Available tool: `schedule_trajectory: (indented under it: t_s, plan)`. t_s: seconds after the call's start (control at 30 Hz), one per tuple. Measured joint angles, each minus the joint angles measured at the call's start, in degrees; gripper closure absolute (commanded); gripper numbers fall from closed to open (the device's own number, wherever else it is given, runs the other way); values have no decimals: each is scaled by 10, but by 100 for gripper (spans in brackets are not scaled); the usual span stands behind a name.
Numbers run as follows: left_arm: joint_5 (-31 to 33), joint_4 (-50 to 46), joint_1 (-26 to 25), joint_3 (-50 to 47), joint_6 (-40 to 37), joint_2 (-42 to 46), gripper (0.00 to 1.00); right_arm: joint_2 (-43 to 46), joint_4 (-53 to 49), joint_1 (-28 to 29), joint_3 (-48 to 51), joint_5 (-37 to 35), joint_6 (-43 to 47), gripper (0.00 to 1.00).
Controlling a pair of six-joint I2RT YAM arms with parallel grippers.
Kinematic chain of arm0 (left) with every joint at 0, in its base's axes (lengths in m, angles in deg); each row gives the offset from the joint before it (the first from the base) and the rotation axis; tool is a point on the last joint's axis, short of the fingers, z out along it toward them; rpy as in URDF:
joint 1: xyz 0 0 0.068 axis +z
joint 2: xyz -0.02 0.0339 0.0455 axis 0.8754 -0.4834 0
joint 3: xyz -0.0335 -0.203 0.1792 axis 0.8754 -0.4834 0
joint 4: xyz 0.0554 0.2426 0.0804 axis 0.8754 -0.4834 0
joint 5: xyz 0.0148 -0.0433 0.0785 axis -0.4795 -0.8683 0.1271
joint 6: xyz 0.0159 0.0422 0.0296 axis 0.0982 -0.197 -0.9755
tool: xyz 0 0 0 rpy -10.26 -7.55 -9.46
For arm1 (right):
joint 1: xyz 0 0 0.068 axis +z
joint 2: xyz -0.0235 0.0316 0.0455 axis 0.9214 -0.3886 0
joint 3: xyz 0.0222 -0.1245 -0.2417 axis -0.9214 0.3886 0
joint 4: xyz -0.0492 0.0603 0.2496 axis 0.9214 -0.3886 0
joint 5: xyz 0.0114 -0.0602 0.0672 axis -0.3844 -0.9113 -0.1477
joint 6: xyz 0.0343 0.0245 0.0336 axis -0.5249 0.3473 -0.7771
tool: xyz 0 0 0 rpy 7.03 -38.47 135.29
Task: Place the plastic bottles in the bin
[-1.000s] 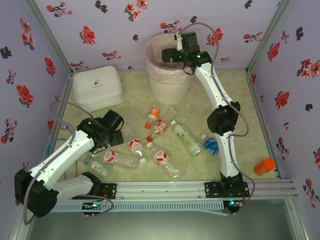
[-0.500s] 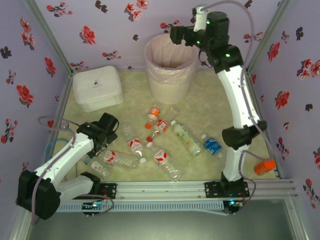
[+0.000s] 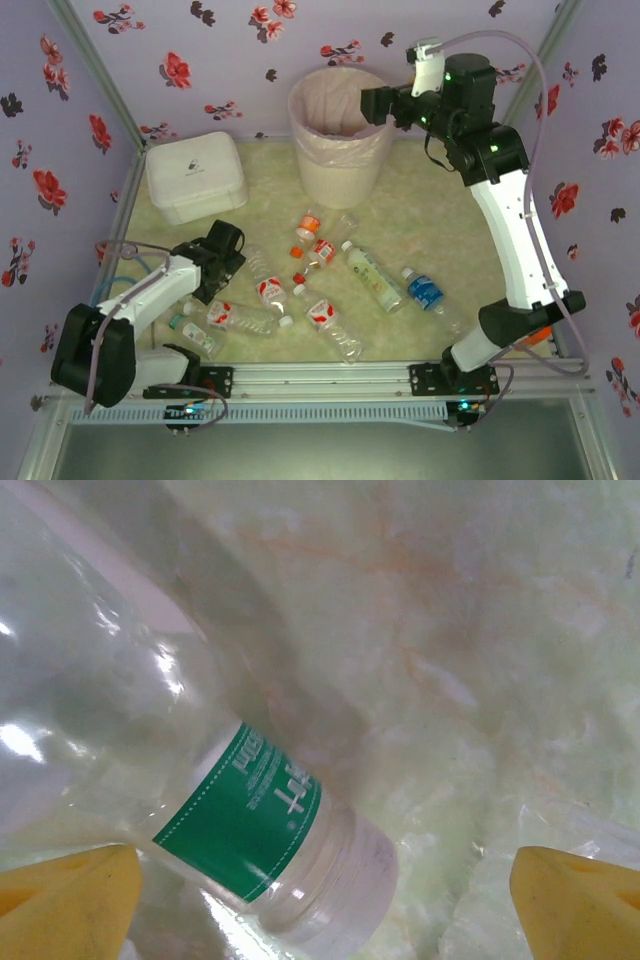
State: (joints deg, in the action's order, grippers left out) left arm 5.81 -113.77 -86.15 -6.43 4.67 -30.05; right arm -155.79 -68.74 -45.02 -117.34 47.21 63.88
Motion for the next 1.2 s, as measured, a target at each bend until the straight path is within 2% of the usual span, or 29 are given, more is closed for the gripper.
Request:
schedule_trajectory:
  t_s: [0.3,0.5,0.57,0.67,0.7,0.93,1.2]
  plan:
    - [-12,57,19,-20,4,-48,25,91,-11,0,71,-21,9,1]
    - [-13,77,26,-20,-9,-72,33,118,-14,0,90,-39,14,1]
    - [-13,78,26,-18,-17,-80,28,120,-18,0,96,-43,18,1]
    - [-12,71,26,-9,-27,-87,4,121,-28,0,104,-48,24,1]
    - [-12,67,26,-5,-28,-87,0,121,-30,0,107,-50,25,1]
    - [11,58,30,0,-4,-62,0,121,-38,-1,107,-58,39,1]
    - [29,73,83,0,47,-58,0,116,-59,-2,107,-63,59,1]
